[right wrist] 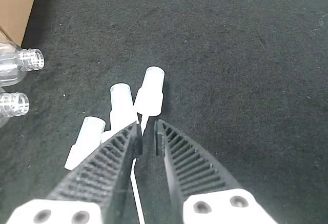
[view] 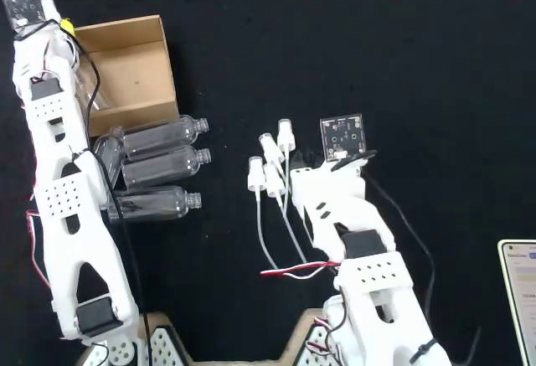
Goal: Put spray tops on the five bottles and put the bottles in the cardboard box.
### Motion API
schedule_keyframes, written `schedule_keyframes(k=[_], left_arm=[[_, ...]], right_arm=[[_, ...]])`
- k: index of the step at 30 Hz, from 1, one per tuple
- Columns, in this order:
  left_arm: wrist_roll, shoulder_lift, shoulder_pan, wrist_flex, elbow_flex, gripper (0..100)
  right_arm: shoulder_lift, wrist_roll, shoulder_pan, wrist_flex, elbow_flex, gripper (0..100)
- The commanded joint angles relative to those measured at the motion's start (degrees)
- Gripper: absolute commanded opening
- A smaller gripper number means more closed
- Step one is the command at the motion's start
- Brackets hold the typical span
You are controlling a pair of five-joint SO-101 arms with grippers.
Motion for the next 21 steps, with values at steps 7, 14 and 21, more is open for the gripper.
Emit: schedule_keyframes(k=[7,14,21], left_arm=[[0.0,-1.7,0.6,-0.5,-3.3,11],[0.0,-1.6,1.3,-0.5,-3.7,10],[0.1,-2.1,1.2,9.3,-12.6,10]], right_arm=[[-1.3,-0.3,0.9,-1.3,-0.7,5.7],[-1.3,-0.3,0.9,-1.3,-0.7,5.7],[-1.3,-0.3,0.9,-1.3,-0.7,5.7]])
